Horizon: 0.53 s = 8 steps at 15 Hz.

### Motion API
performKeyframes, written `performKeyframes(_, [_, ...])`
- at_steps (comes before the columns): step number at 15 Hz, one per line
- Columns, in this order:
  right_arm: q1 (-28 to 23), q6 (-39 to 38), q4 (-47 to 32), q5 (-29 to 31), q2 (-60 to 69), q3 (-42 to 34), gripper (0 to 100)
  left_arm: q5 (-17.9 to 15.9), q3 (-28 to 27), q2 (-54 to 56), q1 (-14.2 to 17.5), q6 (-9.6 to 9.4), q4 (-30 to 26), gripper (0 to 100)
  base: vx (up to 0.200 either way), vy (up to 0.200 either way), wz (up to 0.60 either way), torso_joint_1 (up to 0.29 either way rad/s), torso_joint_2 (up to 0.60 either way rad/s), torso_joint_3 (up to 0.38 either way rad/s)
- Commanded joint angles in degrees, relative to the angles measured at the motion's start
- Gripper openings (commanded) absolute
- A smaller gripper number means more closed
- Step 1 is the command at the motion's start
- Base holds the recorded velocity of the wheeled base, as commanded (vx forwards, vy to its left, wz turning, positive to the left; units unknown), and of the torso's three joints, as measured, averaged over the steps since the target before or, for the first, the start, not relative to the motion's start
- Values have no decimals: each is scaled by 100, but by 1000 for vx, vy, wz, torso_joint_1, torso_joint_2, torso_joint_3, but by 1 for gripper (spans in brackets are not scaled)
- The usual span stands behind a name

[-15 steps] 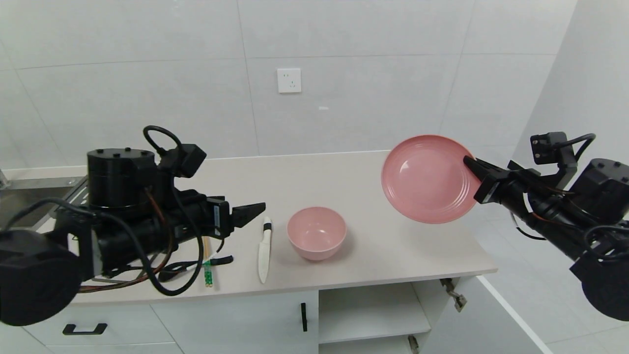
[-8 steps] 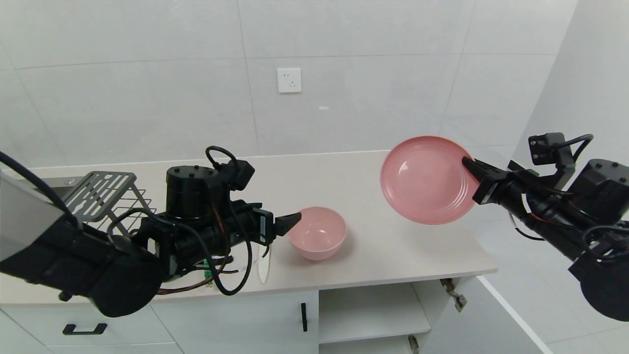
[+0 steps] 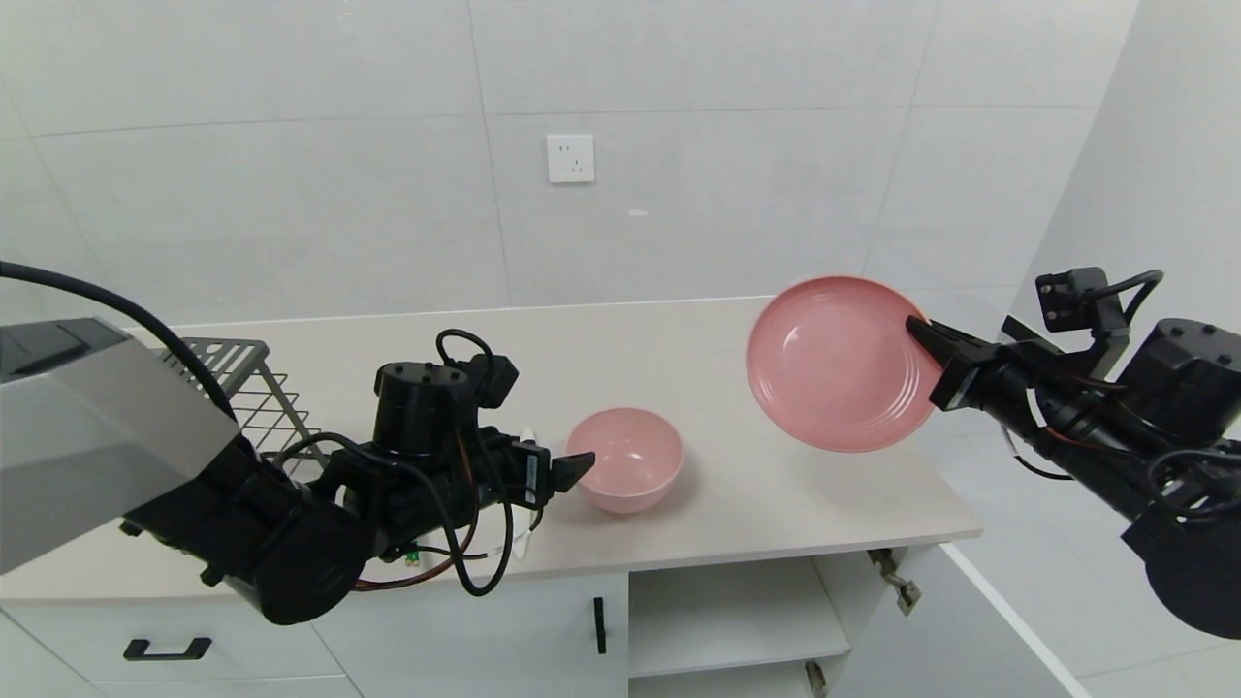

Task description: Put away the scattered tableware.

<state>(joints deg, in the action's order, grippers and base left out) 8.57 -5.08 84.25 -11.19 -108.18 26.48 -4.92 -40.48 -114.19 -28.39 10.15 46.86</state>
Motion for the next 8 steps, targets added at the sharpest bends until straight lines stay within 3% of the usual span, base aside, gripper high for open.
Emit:
performKeyframes(1, [4,-1,4,-6,-1,-2,0,0,-153,-332,0,4,7,100,0,0,0,0,0,0])
performKeyframes(8, [4,7,4,-15,-1,-20,0,-70,-829,-877,9,-5,-28,100,0,0,0,0,0,0])
